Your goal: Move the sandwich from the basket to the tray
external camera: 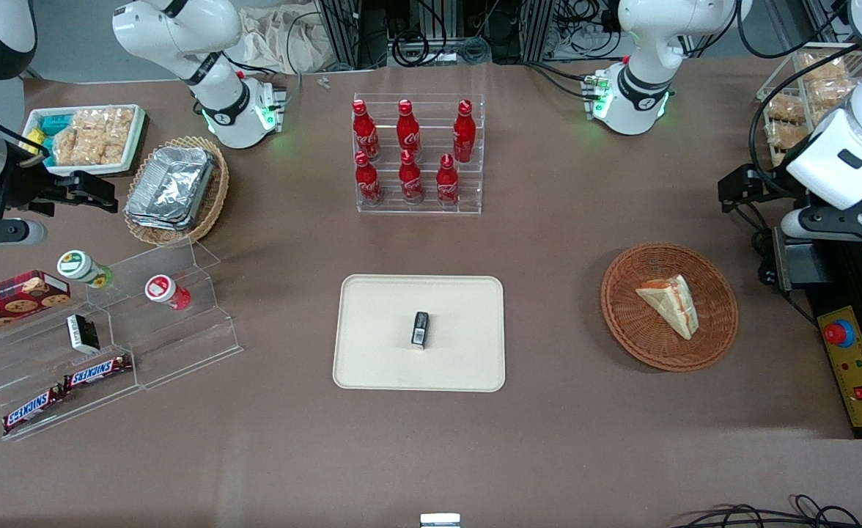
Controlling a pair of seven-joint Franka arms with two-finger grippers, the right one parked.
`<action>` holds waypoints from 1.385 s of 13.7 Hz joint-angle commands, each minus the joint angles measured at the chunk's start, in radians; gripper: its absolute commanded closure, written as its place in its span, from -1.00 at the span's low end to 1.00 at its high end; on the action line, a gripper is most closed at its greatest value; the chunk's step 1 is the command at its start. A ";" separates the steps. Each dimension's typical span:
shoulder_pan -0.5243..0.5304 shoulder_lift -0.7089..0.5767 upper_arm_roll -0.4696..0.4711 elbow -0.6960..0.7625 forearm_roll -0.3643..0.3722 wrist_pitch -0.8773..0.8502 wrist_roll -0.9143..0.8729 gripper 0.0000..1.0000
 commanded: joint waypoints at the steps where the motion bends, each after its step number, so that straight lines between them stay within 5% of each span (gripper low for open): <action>1: -0.007 -0.003 0.008 0.020 0.019 -0.040 -0.005 -1.00; 4: -0.004 0.040 0.012 0.012 0.019 -0.034 -0.068 -1.00; 7: 0.003 0.037 0.038 -0.147 0.007 0.104 -0.160 -1.00; 13: -0.001 0.123 0.052 -0.485 0.020 0.643 -0.744 -0.99; 19: 0.002 0.243 0.092 -0.629 0.056 0.909 -0.779 -1.00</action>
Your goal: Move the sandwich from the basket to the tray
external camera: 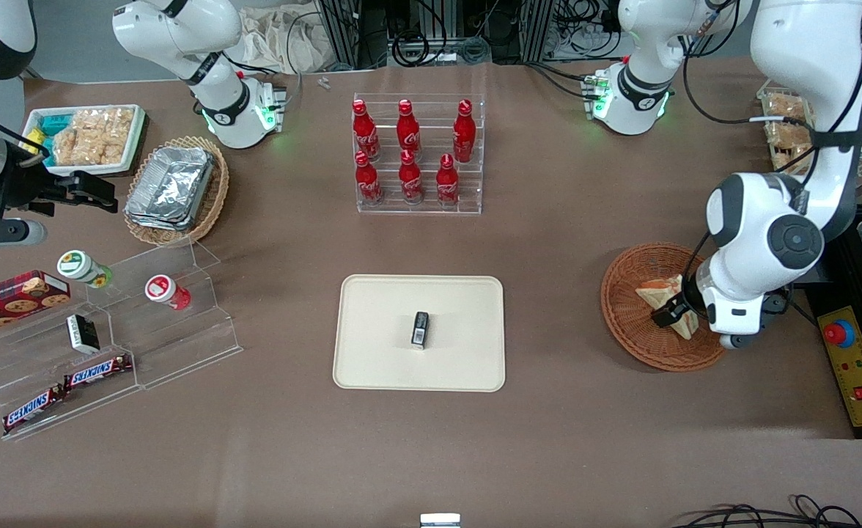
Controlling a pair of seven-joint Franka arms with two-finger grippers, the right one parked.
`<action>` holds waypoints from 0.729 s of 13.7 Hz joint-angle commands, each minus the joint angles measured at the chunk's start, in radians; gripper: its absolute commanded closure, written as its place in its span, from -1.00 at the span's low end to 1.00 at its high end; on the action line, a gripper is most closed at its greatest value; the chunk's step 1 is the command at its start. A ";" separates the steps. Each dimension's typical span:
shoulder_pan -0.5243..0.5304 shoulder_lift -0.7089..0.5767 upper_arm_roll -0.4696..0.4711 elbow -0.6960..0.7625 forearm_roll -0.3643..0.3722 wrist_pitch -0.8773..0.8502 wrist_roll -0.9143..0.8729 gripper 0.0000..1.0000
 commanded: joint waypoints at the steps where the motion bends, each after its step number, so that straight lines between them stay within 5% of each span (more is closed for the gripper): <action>1: -0.002 -0.006 0.022 -0.078 0.050 0.084 -0.033 -1.00; 3: -0.004 0.005 0.022 -0.118 0.050 0.134 -0.033 -0.99; 4: -0.004 0.014 0.022 -0.124 0.050 0.145 -0.042 -0.82; 6: -0.004 0.025 0.022 -0.127 0.052 0.145 -0.062 0.25; 8: -0.004 0.029 0.022 -0.127 0.052 0.145 -0.060 0.96; 10: -0.004 0.022 0.020 -0.124 0.052 0.145 -0.060 1.00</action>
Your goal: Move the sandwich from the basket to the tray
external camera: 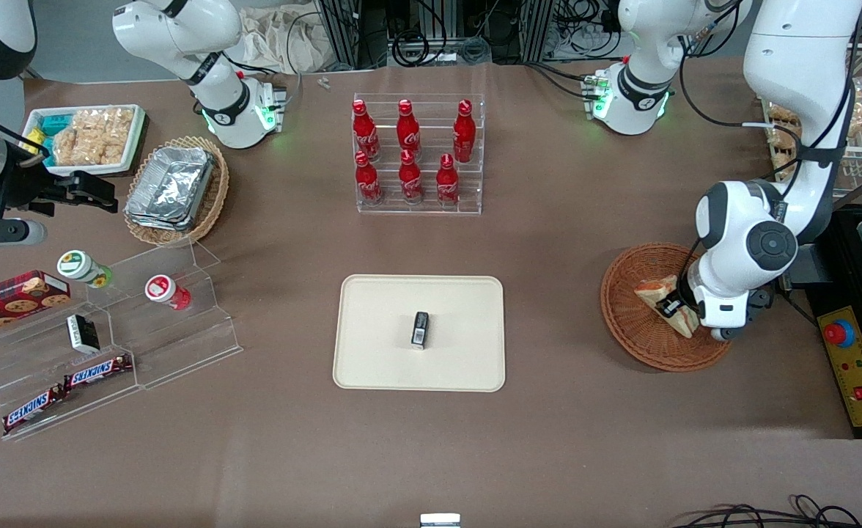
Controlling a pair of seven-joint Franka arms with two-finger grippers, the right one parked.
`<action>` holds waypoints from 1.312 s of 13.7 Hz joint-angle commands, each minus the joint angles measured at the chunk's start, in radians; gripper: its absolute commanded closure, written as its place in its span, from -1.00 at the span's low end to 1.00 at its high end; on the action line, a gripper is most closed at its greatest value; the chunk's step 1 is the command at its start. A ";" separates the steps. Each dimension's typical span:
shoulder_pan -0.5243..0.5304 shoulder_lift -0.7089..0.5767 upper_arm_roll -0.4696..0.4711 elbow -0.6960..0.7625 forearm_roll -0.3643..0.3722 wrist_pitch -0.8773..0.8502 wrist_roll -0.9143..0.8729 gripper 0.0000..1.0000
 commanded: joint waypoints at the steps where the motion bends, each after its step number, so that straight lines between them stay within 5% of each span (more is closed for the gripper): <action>1: -0.005 -0.009 -0.001 -0.018 0.026 0.036 -0.039 1.00; 3: -0.005 -0.049 -0.001 -0.011 0.026 0.007 -0.033 1.00; 4: -0.007 -0.061 -0.001 0.004 0.027 -0.025 -0.030 -0.32; 5: -0.010 -0.064 -0.002 0.033 0.030 -0.069 -0.032 -0.99; 13: -0.015 -0.192 -0.019 0.302 0.031 -0.597 -0.002 -1.00; 18: -0.015 -0.150 -0.018 0.244 0.032 -0.494 -0.005 -1.00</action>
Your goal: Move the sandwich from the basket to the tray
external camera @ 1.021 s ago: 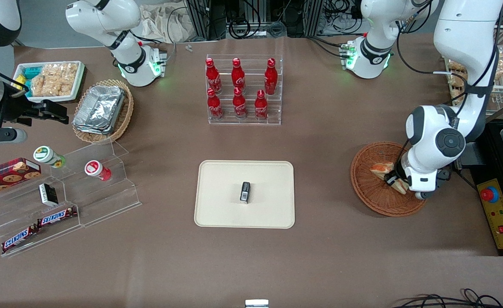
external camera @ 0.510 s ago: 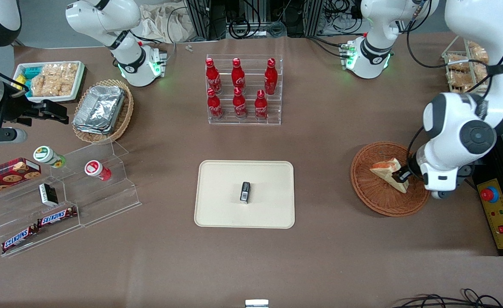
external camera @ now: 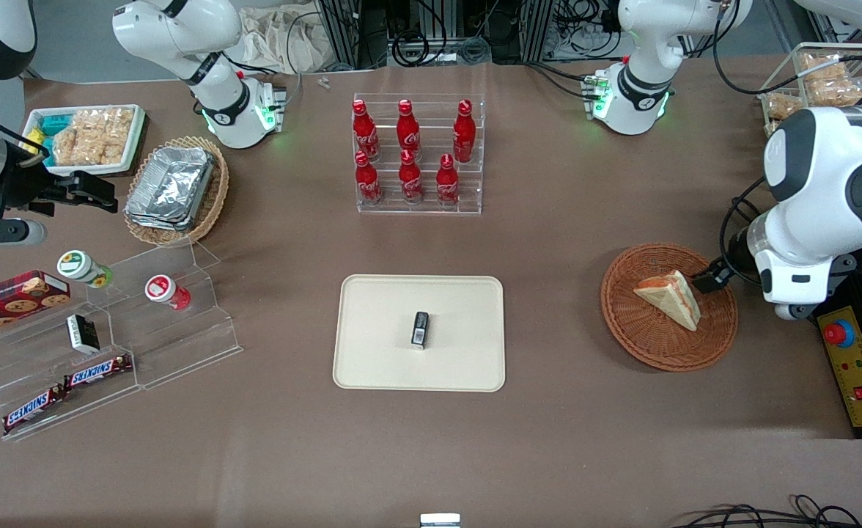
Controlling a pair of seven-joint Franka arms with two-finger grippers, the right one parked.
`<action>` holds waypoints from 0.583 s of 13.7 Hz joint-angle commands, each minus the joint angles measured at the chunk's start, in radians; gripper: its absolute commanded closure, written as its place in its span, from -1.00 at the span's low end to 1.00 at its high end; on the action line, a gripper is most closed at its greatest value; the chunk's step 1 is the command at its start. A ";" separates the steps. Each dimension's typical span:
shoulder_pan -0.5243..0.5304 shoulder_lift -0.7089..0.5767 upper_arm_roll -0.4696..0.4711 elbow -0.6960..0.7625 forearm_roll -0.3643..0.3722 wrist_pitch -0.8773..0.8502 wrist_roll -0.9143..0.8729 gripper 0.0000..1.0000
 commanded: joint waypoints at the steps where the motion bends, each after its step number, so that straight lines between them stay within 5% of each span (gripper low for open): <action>1: -0.001 0.047 0.000 -0.092 0.015 0.157 -0.004 -1.00; 6: 0.006 0.155 0.009 -0.255 0.015 0.480 -0.020 -1.00; 7: 0.006 0.178 0.011 -0.257 0.015 0.503 -0.023 -0.85; 8: 0.006 0.187 0.011 -0.258 0.014 0.508 -0.026 -0.17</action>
